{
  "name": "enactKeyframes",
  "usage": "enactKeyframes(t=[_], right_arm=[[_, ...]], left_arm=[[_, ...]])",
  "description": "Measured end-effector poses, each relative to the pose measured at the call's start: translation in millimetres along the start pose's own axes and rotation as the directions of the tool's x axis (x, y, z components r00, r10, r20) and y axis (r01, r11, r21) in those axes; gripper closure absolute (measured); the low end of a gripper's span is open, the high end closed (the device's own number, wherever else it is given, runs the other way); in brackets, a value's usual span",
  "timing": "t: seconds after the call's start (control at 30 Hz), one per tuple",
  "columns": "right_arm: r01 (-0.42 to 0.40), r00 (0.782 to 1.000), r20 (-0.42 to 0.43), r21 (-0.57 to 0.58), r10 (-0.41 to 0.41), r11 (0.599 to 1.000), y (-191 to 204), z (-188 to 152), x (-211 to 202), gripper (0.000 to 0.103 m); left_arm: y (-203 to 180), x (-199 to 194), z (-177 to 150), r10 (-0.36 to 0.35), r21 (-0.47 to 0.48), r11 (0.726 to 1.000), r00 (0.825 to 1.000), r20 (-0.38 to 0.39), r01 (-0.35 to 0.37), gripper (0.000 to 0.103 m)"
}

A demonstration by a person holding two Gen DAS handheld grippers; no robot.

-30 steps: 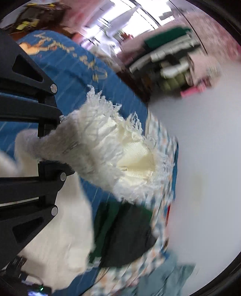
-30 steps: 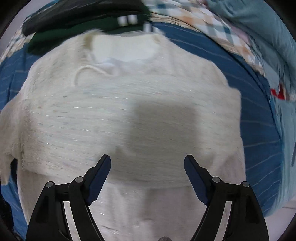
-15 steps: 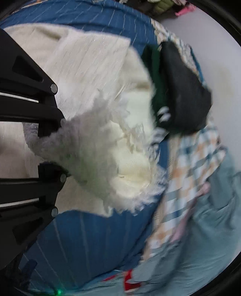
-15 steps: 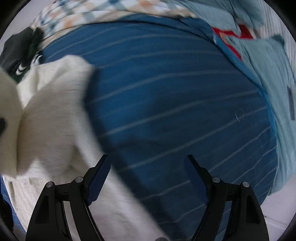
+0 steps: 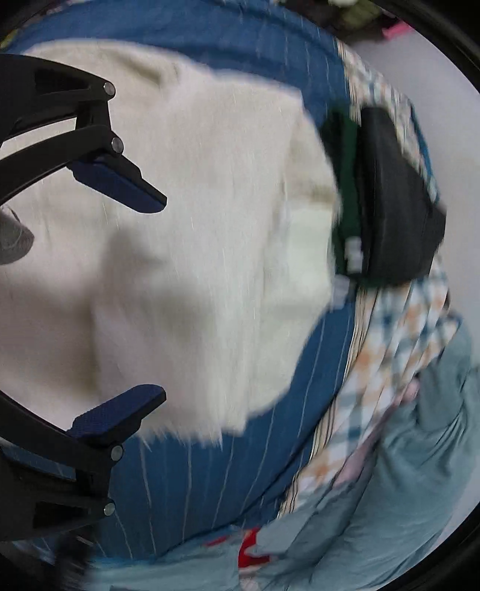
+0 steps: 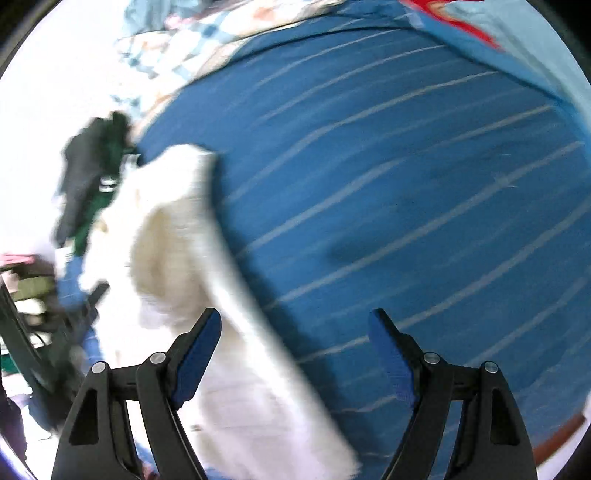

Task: Fold large clothes

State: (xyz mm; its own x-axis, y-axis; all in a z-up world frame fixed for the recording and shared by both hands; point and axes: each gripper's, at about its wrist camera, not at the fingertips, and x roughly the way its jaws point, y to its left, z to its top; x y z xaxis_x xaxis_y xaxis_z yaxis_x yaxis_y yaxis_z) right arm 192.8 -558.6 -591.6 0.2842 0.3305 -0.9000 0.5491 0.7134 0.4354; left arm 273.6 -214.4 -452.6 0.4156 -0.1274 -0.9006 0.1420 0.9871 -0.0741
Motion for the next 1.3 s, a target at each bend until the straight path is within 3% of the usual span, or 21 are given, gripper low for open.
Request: enactKeyframes(t=[0.13, 0.23, 0.27, 0.3, 0.33, 0.4, 0.5, 0.57, 0.63, 0.7, 0.77, 0.87, 0.97, 1.03, 1.1, 1.17, 1.2, 1.3], right_arm=[[-0.104, 0.993, -0.056, -0.062, 0.101, 0.993, 48.5, 14.5, 27.4, 0.022], [-0.158, 0.982, -0.12, -0.11, 0.145, 0.981, 90.6, 28.9, 71.3, 0.035], [-0.181, 0.976, -0.143, -0.141, 0.161, 0.973, 112.4, 34.9, 90.3, 0.056], [-0.188, 0.976, -0.144, -0.164, 0.165, 0.968, 125.9, 39.4, 101.2, 0.096], [-0.179, 0.978, -0.138, -0.177, 0.156, 0.968, 134.4, 41.7, 107.5, 0.097], [-0.079, 0.997, -0.041, -0.211, 0.072, 0.974, 156.9, 54.6, 110.0, 0.099], [0.015, 0.997, 0.081, -0.22, 0.003, 0.975, 168.4, 64.3, 90.4, 0.101], [0.057, 0.997, 0.073, -0.258, -0.04, 0.964, 168.8, 65.1, 83.6, 0.099], [0.1, 0.994, 0.066, -0.273, -0.085, 0.957, 161.9, 58.5, 72.0, 0.089], [0.216, 0.976, 0.088, -0.297, -0.198, 0.93, 146.9, 43.8, 61.9, 0.064], [0.276, 0.958, 0.018, -0.329, -0.286, 0.903, 126.1, 28.2, 74.2, 0.062], [0.301, 0.931, -0.069, -0.408, -0.358, 0.862, 117.1, 10.3, 106.5, 0.062], [0.285, 0.926, -0.08, -0.492, -0.368, 0.823, 133.2, 5.9, 143.6, 0.062], [0.308, 0.922, -0.048, -0.511, -0.384, 0.802, 143.1, 10.4, 157.8, 0.07], [0.309, 0.934, -0.018, -0.462, -0.357, 0.831, 143.7, 19.9, 157.0, 0.085], [0.325, 0.939, 0.022, -0.391, -0.344, 0.861, 134.9, 28.0, 143.8, 0.086], [0.312, 0.948, 0.04, -0.311, -0.316, 0.897, 119.5, 36.2, 132.4, 0.086], [0.238, 0.969, -0.032, -0.131, -0.245, 0.962, 76.6, 49.3, 138.4, 0.086]], left_arm=[[83.0, -11.4, -24.9, 0.175, -0.043, 0.983, 0.984, -0.029, -0.176, 0.008], [140.4, 4.5, -39.1, 0.299, -0.065, 0.95, 0.951, -0.085, -0.304, 0.008], [158.9, 10.7, -43.3, 0.338, -0.08, 0.935, 0.935, -0.106, -0.346, 0.008], [173.4, 15.7, -46.2, 0.354, -0.097, 0.925, 0.927, -0.121, -0.366, 0.008], [191.3, 19.4, -50.1, 0.367, -0.12, 0.916, 0.92, -0.136, -0.383, 0.008], [210.4, 24.1, -49.8, 0.389, -0.149, 0.9, 0.908, -0.154, -0.41, 0.008], [229.0, 26.1, -46.6, 0.386, -0.19, 0.891, 0.909, -0.161, -0.412, 0.008], [232.1, 28.9, -43.7, 0.386, -0.193, 0.89, 0.908, -0.162, -0.412, 0.008], [229.9, 37.9, -41.1, 0.392, -0.17, 0.892, 0.903, -0.176, -0.42, 0.008], [226.9, 51.4, -38.5, 0.406, -0.128, 0.893, 0.894, -0.188, -0.432, 0.008], [222.6, 67.1, -38.7, 0.416, -0.082, 0.895, 0.888, -0.194, -0.438, 0.008], [214.9, 89.6, -36.1, 0.44, -0.008, 0.893, 0.876, -0.197, -0.45, 0.008], [213.3, 98.9, -32.2, 0.455, 0.01, 0.887, 0.87, -0.19, -0.462, 0.003], [215.5, 104.3, -32.0, 0.454, 0.01, 0.887, 0.871, -0.189, -0.461, 0.0], [220.3, 105.3, -33.0, 0.43, -0.007, 0.899, 0.884, -0.184, -0.439, 0.0], [223.0, 104.8, -35.3, 0.401, -0.026, 0.911, 0.898, -0.179, -0.412, 0.0], [226.4, 105.4, -35.6, 0.385, -0.035, 0.917, 0.906, -0.176, -0.396, 0.0], [239.0, 108.0, -35.7, 0.285, -0.1, 0.947, 0.942, -0.178, -0.305, 0.0]])
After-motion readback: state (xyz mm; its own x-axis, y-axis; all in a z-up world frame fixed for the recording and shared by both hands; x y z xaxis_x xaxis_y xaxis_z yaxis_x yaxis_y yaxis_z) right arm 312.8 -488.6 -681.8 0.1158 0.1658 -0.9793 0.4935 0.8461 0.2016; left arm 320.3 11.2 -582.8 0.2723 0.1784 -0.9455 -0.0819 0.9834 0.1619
